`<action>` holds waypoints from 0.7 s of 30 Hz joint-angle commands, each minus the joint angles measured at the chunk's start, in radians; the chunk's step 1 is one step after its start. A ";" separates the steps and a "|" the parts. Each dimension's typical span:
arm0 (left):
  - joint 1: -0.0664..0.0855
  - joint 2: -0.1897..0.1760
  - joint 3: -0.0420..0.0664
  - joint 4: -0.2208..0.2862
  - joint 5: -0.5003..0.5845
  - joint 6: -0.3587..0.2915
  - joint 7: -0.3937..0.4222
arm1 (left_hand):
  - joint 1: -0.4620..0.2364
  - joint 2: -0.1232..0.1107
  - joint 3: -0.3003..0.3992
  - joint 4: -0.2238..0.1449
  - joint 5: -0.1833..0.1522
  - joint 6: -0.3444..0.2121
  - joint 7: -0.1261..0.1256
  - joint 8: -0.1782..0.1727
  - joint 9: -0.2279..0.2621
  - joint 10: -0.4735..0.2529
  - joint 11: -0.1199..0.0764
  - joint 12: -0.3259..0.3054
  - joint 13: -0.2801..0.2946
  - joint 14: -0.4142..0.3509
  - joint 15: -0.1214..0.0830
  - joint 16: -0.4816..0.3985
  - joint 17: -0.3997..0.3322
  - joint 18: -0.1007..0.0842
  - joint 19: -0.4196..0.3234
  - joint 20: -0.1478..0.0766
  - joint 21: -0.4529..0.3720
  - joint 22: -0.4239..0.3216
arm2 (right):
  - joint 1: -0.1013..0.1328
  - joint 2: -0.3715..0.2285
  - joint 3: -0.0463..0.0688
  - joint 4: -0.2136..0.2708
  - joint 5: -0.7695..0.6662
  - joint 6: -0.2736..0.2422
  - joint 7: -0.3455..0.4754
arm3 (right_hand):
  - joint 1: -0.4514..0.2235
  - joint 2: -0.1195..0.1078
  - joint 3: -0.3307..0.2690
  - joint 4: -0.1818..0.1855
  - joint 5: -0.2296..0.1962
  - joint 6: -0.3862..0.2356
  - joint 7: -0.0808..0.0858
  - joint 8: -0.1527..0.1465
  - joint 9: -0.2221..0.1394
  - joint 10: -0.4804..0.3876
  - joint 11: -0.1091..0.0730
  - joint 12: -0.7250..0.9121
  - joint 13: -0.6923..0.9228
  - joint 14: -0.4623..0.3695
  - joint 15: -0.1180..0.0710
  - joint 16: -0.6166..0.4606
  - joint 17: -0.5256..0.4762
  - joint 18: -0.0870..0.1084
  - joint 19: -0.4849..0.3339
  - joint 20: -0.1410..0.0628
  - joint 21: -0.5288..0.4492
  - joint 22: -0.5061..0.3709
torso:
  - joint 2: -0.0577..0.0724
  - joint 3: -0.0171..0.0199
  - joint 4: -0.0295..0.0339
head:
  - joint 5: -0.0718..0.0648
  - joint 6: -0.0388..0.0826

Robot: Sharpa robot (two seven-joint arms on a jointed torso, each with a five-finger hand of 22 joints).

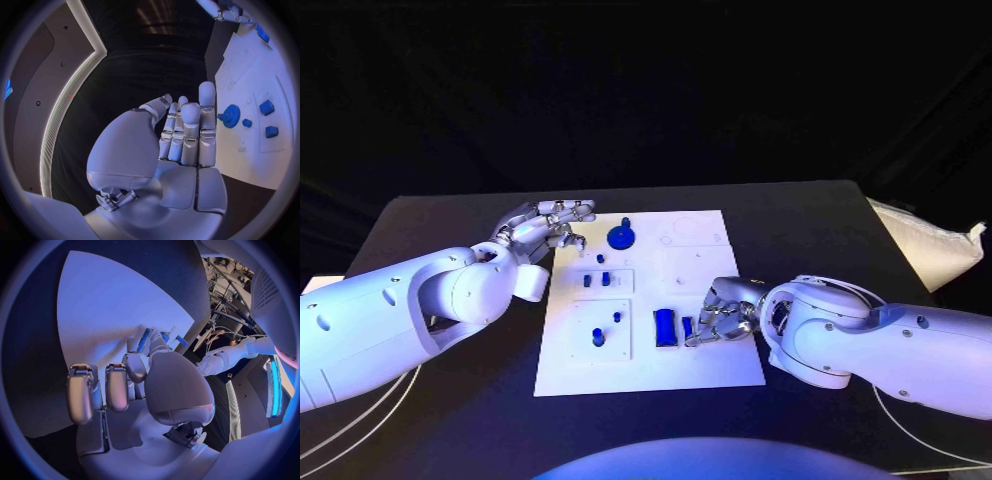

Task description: Assemble the parts on the task board

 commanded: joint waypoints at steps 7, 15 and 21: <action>0.000 0.000 0.001 -0.001 -0.003 0.017 0.002 | -0.002 0.003 -0.006 0.000 0.006 -0.001 -0.003 0.007 0.001 -0.005 -0.001 0.005 0.001 -0.004 -0.001 0.004 -0.002 0.016 0.000 0.005 -0.006 -0.002 | -0.009 0.032 0.000 -0.038 0.007 0.007 0.009 | 0.001 0.034 -0.014 0.011 -0.003 0.001 0.004 0.006 0.002 0.008 0.001 0.007 0.005 0.066 -0.005 0.001 0.056 -0.007 0.004 -0.006 -0.001 0.130 | 0.001 0.0021 0.0030 | -0.001 -0.003; 0.000 0.001 0.001 -0.001 -0.003 0.018 0.003 | -0.002 0.003 -0.006 0.000 0.006 -0.001 -0.003 0.007 0.001 -0.005 -0.001 0.005 0.001 -0.004 -0.001 0.004 -0.002 0.016 0.000 0.005 -0.006 -0.002 | -0.013 0.036 0.000 -0.048 0.001 0.005 0.017 | 0.037 0.041 -0.020 -0.009 -0.009 0.000 0.003 0.006 0.003 0.007 0.000 0.006 0.006 0.066 -0.006 0.000 0.055 -0.007 0.004 -0.007 -0.002 0.129 | -0.001 0.0003 0.0000 | 0.000 -0.006; 0.000 0.001 0.001 -0.002 -0.003 0.017 0.003 | -0.002 0.003 -0.006 0.000 0.006 -0.001 -0.003 0.007 0.001 -0.005 -0.001 0.005 0.001 -0.004 -0.001 0.004 -0.002 0.016 0.000 0.005 -0.006 -0.002 | -0.011 0.022 0.005 -0.036 0.023 -0.022 0.039 | 0.049 0.045 -0.022 -0.015 -0.008 -0.002 0.004 0.006 0.003 0.004 0.000 -0.002 0.002 0.065 -0.006 -0.003 0.052 -0.006 0.001 -0.007 -0.005 0.126 | -0.002 0.0012 0.0009 | 0.000 -0.006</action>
